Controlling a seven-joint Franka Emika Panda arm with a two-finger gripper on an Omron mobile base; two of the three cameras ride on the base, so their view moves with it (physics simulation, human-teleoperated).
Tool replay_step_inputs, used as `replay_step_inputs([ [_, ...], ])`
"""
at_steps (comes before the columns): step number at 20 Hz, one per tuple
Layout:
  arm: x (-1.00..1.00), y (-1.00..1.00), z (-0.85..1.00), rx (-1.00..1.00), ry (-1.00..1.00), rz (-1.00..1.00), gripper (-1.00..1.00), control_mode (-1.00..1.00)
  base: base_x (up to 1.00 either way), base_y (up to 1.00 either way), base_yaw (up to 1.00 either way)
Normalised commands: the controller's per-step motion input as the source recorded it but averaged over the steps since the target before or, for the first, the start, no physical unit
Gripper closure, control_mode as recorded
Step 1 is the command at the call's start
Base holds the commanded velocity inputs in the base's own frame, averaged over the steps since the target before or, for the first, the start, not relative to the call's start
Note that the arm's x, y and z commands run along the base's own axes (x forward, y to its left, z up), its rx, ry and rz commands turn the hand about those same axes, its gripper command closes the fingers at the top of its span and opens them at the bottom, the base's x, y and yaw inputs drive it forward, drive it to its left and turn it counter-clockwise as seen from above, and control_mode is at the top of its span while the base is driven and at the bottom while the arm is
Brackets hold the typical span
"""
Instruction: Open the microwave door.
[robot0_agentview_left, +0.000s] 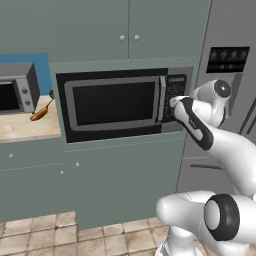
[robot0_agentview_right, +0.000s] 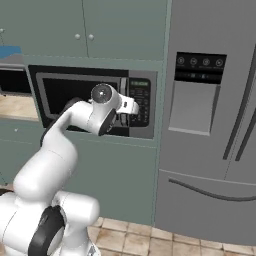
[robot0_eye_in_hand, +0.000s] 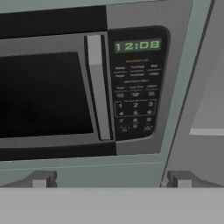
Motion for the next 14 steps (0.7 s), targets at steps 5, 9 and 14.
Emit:
replay_step_inputs([
  [5,0.35,0.05,-0.18,0.03,0.0,0.0,-1.0,-1.0,0.0,0.0,0.0],
  [9,0.42,0.25,-0.11,0.01,0.0,0.0,-1.0,-1.0,0.0,0.0,0.0],
  [14,0.48,0.06,-0.04,0.0,0.0,0.0,-1.0,-1.0,0.0,0.0,0.0],
])
